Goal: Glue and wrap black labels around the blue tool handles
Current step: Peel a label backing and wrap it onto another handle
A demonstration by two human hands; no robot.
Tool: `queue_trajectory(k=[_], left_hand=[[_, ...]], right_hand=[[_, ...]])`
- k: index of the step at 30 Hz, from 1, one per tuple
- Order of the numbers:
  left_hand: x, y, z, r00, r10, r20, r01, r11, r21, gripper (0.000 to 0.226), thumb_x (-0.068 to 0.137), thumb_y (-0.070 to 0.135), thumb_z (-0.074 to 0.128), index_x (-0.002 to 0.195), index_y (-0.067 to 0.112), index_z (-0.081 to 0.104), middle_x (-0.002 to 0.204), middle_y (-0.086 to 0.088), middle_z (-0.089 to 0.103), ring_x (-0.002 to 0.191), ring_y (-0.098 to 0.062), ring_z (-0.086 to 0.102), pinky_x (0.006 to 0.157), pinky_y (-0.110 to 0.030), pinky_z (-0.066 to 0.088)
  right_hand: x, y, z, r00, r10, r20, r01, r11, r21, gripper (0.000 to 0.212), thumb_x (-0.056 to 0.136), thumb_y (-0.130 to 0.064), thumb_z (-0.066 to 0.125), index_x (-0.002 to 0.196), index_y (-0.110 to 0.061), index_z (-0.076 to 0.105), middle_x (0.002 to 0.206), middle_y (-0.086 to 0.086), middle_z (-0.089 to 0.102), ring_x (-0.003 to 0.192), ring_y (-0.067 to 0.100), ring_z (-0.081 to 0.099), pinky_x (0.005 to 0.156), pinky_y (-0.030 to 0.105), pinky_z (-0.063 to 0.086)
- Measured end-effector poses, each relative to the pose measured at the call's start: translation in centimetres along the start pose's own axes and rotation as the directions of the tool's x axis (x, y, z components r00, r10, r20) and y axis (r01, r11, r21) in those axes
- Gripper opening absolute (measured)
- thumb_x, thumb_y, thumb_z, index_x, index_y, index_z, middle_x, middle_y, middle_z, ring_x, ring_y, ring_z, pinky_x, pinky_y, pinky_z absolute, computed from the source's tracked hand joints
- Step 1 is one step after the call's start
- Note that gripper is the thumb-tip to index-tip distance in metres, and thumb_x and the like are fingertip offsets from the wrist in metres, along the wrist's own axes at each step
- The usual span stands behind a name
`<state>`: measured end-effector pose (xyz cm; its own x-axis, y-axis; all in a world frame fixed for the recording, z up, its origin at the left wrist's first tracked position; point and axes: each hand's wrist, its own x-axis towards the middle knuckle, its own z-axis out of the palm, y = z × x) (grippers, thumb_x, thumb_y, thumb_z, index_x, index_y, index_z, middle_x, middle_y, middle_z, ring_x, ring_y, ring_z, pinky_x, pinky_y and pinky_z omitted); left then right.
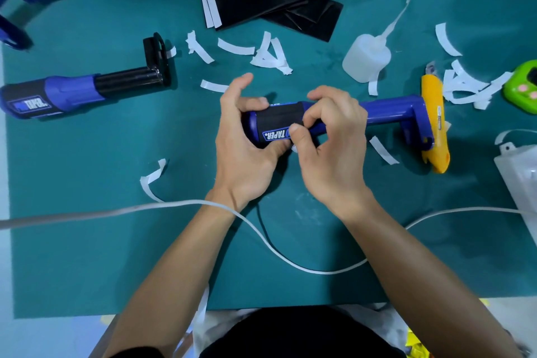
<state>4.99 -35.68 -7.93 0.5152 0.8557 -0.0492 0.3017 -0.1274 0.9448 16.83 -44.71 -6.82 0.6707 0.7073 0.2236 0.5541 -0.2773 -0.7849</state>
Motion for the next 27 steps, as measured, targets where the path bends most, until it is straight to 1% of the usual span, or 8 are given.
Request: queue_trajectory(k=[3, 7, 10, 13, 15, 20, 23, 27], left_hand=[[0.1, 0.0, -0.2, 0.999, 0.052, -0.008, -0.051, 0.997, 0.058, 0.11, 0.065, 0.013, 0.097, 0.143, 0.062, 0.037, 0.11, 0.022, 0.06, 0.119, -0.017, 0.063, 0.102, -0.025, 0.05], [0.2, 0.2, -0.5, 0.989, 0.144, 0.045, -0.15, 0.971, 0.188, 0.096, 0.069, 0.012, 0.093, 0.148, 0.036, 0.045, 0.112, 0.02, 0.053, 0.114, -0.005, 0.059, 0.096, -0.009, 0.041], [0.3, 0.5, -1.0, 0.982, 0.145, 0.121, -0.168, 0.963, 0.21, 0.078, 0.074, 0.025, 0.087, 0.144, 0.027, 0.051, 0.115, 0.02, 0.05, 0.11, 0.0, 0.056, 0.092, -0.006, 0.038], [0.1, 0.8, -1.1, 0.986, 0.08, 0.148, -0.106, 0.978, 0.179, 0.067, 0.078, 0.038, 0.088, 0.138, 0.024, 0.06, 0.13, 0.014, 0.056, 0.121, 0.001, 0.055, 0.1, -0.01, 0.04], [0.1, 0.8, -1.1, 0.99, 0.026, 0.138, -0.044, 0.991, 0.126, 0.059, 0.079, 0.034, 0.09, 0.132, 0.025, 0.066, 0.135, 0.009, 0.061, 0.125, -0.003, 0.057, 0.105, -0.016, 0.043], [0.1, 0.7, -0.7, 0.993, 0.017, 0.118, -0.023, 0.998, 0.055, 0.047, 0.083, 0.017, 0.084, 0.125, 0.028, 0.065, 0.124, 0.002, 0.065, 0.115, -0.011, 0.062, 0.1, -0.024, 0.046], [-0.2, 0.6, -0.2, 0.994, 0.021, 0.104, -0.025, 0.999, 0.036, 0.041, 0.087, 0.016, 0.074, 0.124, 0.029, 0.062, 0.123, 0.002, 0.062, 0.112, -0.007, 0.06, 0.098, -0.023, 0.046], [-0.5, 0.4, 0.2, 0.997, 0.034, 0.073, -0.038, 0.998, 0.047, 0.037, 0.091, 0.017, 0.069, 0.124, 0.03, 0.06, 0.123, 0.0, 0.06, 0.111, -0.008, 0.059, 0.097, -0.024, 0.046]], right_hand=[[-0.2, -0.2, -0.1, 0.999, -0.022, 0.029, 0.023, 0.998, -0.054, 0.017, 0.083, -0.012, 0.071, 0.081, -0.012, 0.054, 0.128, 0.0, 0.066, 0.115, 0.021, 0.055, 0.106, 0.019, 0.023], [-0.2, -0.3, -0.1, 0.999, -0.031, 0.016, 0.032, 0.998, -0.045, 0.019, 0.083, -0.006, 0.07, 0.079, -0.008, 0.052, 0.117, 0.0, 0.068, 0.109, 0.026, 0.057, 0.102, 0.022, 0.026], [-0.2, -0.3, 0.0, 1.0, -0.024, 0.017, 0.025, 0.999, -0.046, 0.021, 0.082, -0.005, 0.071, 0.079, -0.008, 0.051, 0.115, -0.002, 0.068, 0.108, 0.024, 0.056, 0.101, 0.021, 0.026], [-0.2, -0.2, -0.1, 0.999, -0.028, 0.016, 0.029, 0.999, -0.038, 0.02, 0.083, -0.006, 0.071, 0.079, -0.009, 0.051, 0.114, -0.003, 0.067, 0.108, 0.023, 0.056, 0.101, 0.019, 0.025], [-0.1, -0.1, -0.1, 0.999, -0.032, 0.016, 0.033, 0.999, -0.03, 0.019, 0.083, -0.008, 0.07, 0.079, -0.009, 0.051, 0.112, -0.005, 0.066, 0.106, 0.023, 0.056, 0.1, 0.02, 0.026], [0.1, 0.0, 0.3, 1.0, 0.002, -0.019, -0.001, 1.0, 0.015, 0.018, 0.079, -0.013, 0.068, 0.081, -0.014, 0.051, 0.104, -0.013, 0.062, 0.101, 0.019, 0.054, 0.095, 0.024, 0.029], [0.2, 0.0, 0.5, 0.998, 0.028, -0.051, -0.027, 0.999, 0.026, 0.022, 0.078, -0.012, 0.067, 0.083, -0.018, 0.046, 0.097, -0.011, 0.059, 0.093, 0.017, 0.048, 0.09, 0.023, 0.029], [0.2, -0.3, 0.5, 0.997, 0.06, -0.056, -0.059, 0.998, 0.026, 0.022, 0.078, -0.011, 0.065, 0.083, -0.019, 0.044, 0.094, -0.008, 0.058, 0.091, 0.017, 0.045, 0.088, 0.024, 0.03]])
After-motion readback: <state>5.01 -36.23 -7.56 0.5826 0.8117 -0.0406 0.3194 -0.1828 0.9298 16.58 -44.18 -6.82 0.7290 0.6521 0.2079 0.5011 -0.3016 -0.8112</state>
